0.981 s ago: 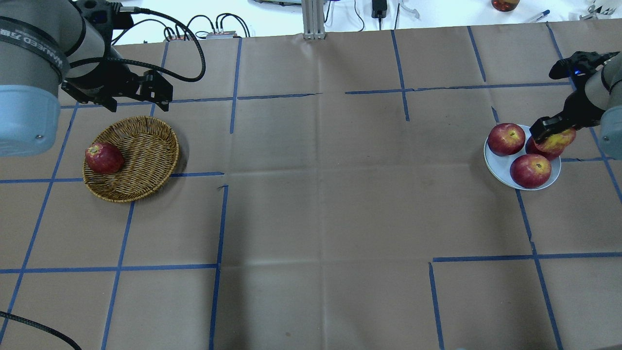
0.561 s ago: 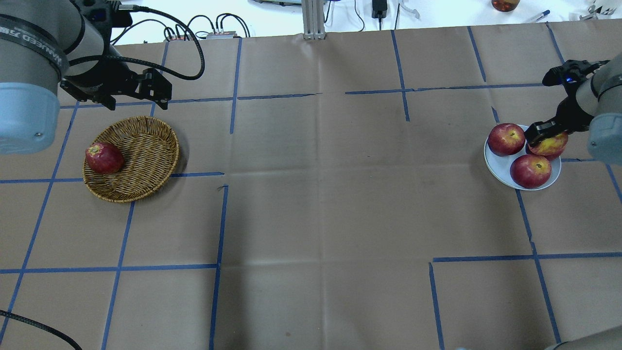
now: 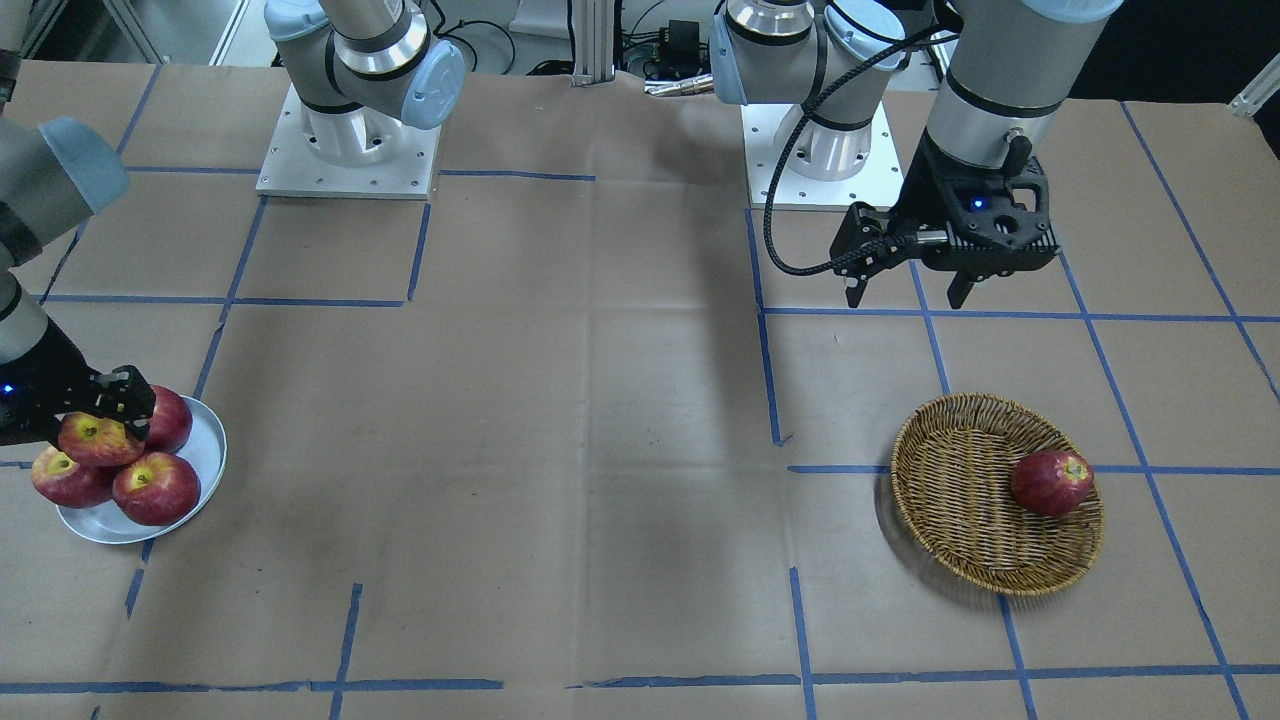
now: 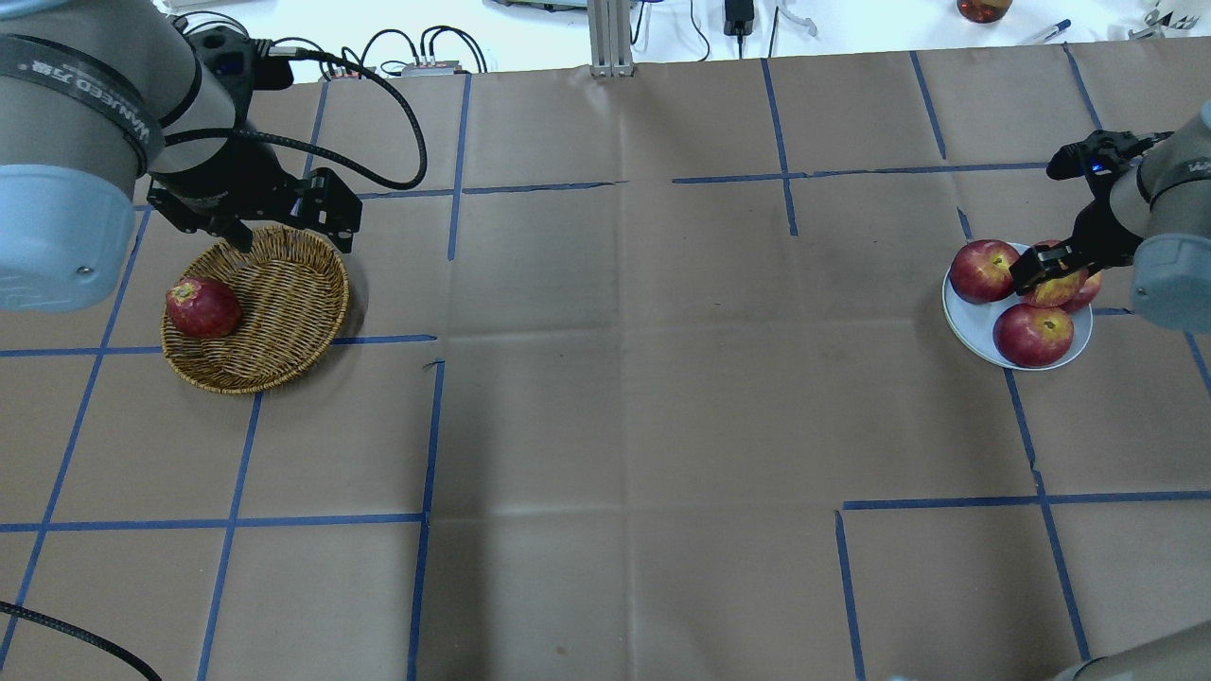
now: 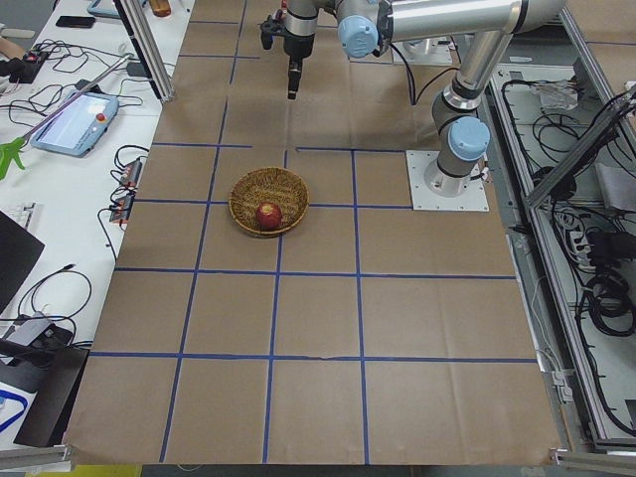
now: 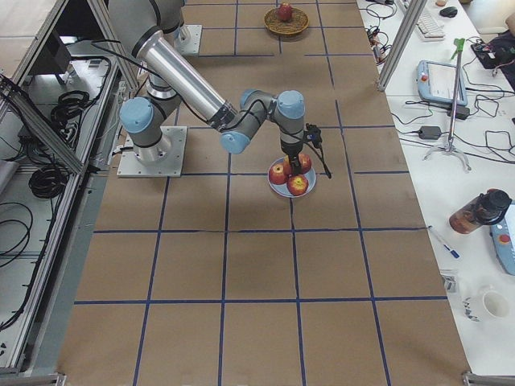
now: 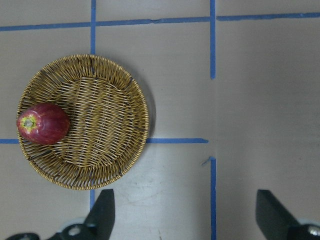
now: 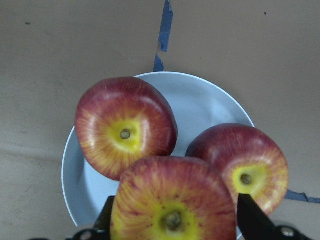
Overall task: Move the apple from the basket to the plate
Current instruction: 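Release the apple onto the plate while the left gripper lowers over the basket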
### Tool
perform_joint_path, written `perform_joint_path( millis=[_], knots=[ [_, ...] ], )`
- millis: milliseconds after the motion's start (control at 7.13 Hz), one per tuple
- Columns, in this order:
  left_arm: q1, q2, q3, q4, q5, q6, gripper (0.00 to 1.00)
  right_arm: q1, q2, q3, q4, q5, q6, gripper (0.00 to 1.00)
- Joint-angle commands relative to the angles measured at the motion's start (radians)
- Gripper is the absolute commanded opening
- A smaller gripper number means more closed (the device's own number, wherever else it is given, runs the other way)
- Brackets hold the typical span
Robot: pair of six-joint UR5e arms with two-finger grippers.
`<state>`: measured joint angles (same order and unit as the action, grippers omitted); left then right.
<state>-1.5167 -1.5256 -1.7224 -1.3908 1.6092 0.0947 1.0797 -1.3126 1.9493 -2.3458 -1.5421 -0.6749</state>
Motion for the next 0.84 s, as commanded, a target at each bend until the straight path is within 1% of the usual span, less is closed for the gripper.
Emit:
perform_joint_path(
  millis=[0,140,280,421,561,701],
  knots=[
    [-0.033,0.001,0.014,-0.125,-0.006,-0.019,0.99,0.012,-0.046,-0.029,0.014,-0.003,0.011,1.0],
    [-0.074,0.002,0.014,-0.158,-0.005,-0.012,0.99,0.035,-0.084,-0.065,0.101,-0.001,0.024,1.0],
    [-0.092,0.011,0.018,-0.196,-0.003,-0.016,0.99,0.063,-0.124,-0.122,0.208,-0.003,0.053,1.0],
    [-0.097,0.022,0.014,-0.191,-0.014,-0.015,0.99,0.094,-0.163,-0.188,0.329,-0.004,0.089,1.0],
    [-0.1,0.024,0.017,-0.148,-0.025,-0.016,0.99,0.15,-0.201,-0.244,0.461,-0.009,0.165,1.0],
    [-0.1,0.028,0.007,-0.14,-0.026,-0.012,0.99,0.216,-0.241,-0.251,0.55,-0.018,0.29,1.0]
  ],
)
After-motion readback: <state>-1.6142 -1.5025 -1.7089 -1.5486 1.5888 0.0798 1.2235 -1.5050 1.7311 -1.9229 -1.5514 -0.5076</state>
